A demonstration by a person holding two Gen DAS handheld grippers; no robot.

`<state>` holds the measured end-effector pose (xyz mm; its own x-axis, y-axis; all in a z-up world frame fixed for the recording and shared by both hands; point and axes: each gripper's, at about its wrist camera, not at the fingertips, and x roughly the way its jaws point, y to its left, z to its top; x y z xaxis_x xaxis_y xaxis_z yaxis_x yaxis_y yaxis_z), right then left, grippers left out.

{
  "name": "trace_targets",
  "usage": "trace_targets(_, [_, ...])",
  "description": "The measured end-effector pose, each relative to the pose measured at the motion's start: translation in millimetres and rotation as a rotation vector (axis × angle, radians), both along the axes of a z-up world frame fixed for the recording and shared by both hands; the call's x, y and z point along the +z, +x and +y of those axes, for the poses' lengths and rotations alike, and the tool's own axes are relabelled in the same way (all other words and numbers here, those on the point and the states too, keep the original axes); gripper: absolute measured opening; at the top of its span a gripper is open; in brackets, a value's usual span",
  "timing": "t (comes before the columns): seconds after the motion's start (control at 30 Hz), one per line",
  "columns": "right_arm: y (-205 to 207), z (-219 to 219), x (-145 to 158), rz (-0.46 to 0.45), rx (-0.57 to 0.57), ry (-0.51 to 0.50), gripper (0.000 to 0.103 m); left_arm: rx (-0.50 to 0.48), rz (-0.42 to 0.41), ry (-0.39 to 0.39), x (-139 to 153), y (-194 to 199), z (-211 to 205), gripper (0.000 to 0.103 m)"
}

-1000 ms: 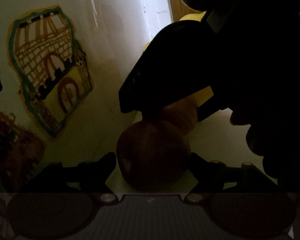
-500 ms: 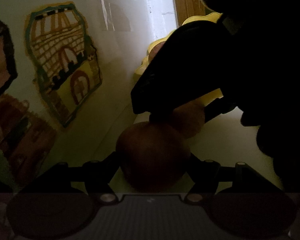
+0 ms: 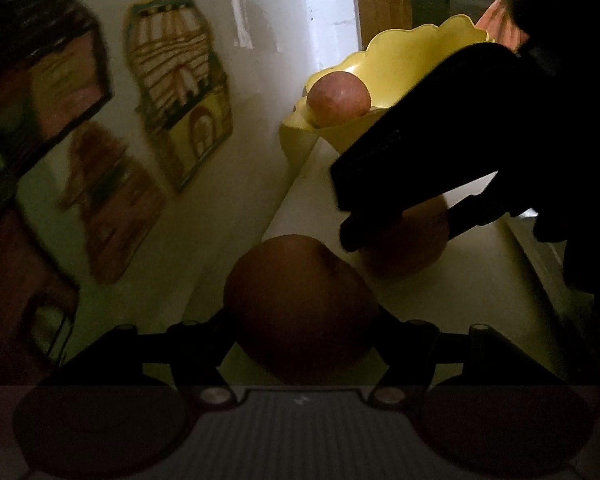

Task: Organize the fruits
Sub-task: 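Grasp a red apple with the right gripper while the left grasps the other apple, then carry the apple toward the tray with the right gripper while the left carries its apple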

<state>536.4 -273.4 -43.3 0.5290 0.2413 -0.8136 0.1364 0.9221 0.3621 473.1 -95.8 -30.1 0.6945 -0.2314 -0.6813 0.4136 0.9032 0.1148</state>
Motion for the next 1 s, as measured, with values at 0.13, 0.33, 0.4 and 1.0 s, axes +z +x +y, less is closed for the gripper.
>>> trace_targets(0.13, [-13, -4, 6, -0.004, 0.0, 0.002, 0.066, 0.006, 0.006, -0.012, 0, -13, 12, 0.072])
trace_targets(0.33, [-28, -8, 12, -0.012, -0.012, 0.011, 0.066, 0.013, 0.013, -0.019, 1, -20, 22, 0.072])
trace_targets(0.4, [-36, -5, 18, -0.023, -0.011, 0.01, 0.066, 0.018, 0.018, -0.023, 1, -31, 25, 0.072])
trace_targets(1.0, [-91, -27, 43, -0.125, -0.026, 0.008, 0.066, 0.034, 0.005, -0.044, 7, -56, -2, 0.069])
